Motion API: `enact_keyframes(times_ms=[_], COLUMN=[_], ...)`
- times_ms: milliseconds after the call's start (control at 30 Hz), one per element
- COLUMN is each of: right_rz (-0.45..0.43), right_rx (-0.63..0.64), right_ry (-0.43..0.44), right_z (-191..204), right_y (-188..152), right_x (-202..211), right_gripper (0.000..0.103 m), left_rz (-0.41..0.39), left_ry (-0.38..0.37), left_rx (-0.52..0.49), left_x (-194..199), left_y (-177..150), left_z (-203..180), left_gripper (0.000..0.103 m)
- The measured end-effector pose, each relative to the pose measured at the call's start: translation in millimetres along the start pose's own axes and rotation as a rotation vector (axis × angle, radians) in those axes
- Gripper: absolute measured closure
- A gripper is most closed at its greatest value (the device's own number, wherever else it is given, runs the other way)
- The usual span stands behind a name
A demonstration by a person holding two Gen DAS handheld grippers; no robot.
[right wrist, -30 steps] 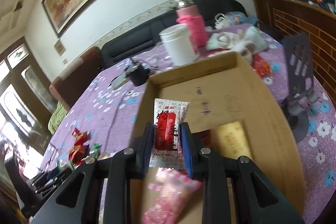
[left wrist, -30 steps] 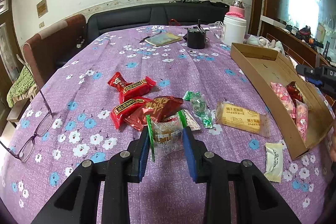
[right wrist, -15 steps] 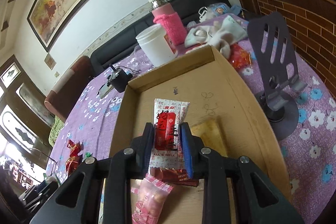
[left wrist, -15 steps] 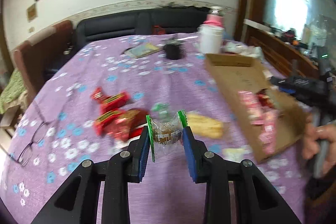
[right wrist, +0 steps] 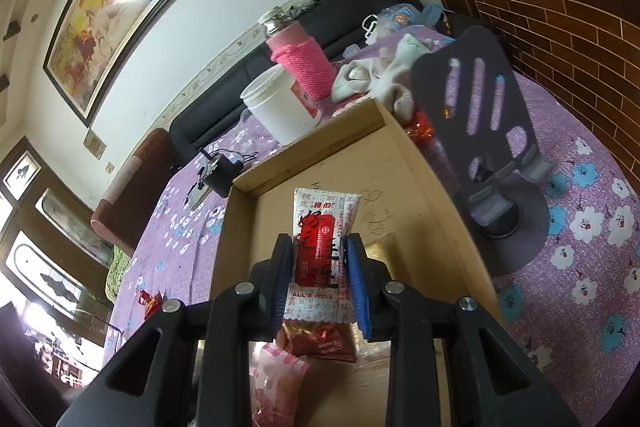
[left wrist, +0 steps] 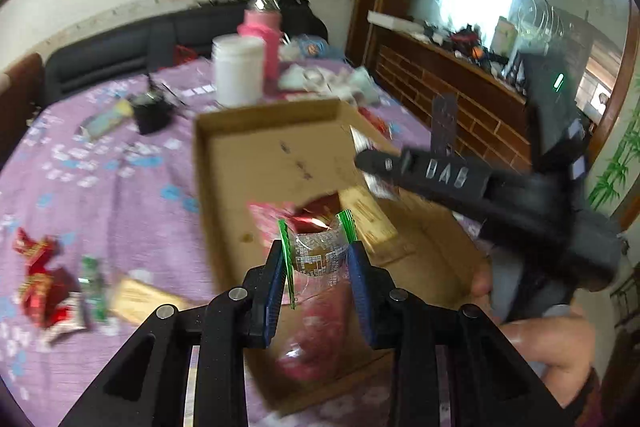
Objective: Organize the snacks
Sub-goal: 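Carry both snacks over the cardboard tray and open both grippers to drop them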
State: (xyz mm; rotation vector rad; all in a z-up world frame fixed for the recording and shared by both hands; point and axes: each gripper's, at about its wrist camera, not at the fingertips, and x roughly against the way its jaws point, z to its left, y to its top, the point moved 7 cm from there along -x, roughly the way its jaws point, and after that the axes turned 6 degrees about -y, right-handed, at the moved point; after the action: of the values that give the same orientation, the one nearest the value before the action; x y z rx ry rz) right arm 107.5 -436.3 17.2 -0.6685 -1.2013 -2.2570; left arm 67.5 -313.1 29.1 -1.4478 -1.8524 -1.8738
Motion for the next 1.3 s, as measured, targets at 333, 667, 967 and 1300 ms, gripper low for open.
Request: enact_keyframes(times_ms=[333,667,967,1300], right_rz=[0.032,0.078,0.062,-0.002], right_rx=[0.017,0.051,0.062,0.076], right_ry=[-0.033,-0.068,-0.076,-0.074], right_z=[0,4,6,11], right_y=[-8,-19,-18,-9], right_x=[-6,-19,-17,-6], right_gripper=[0.076,0.076,0.074,0.071], left_rz=[0.063,0.07,0.014,-0.042], left_ry=[-0.04,-0.062,-0.05,-0.029], left_rx=[0.008,-0.017,-0.048,-0.043], left_x=[-28,-31,-19,-5], left_y=[-20,-27,-22,-12], left_z=[8,3,1,6], left_gripper=[0.071,0.072,0.071,0.055])
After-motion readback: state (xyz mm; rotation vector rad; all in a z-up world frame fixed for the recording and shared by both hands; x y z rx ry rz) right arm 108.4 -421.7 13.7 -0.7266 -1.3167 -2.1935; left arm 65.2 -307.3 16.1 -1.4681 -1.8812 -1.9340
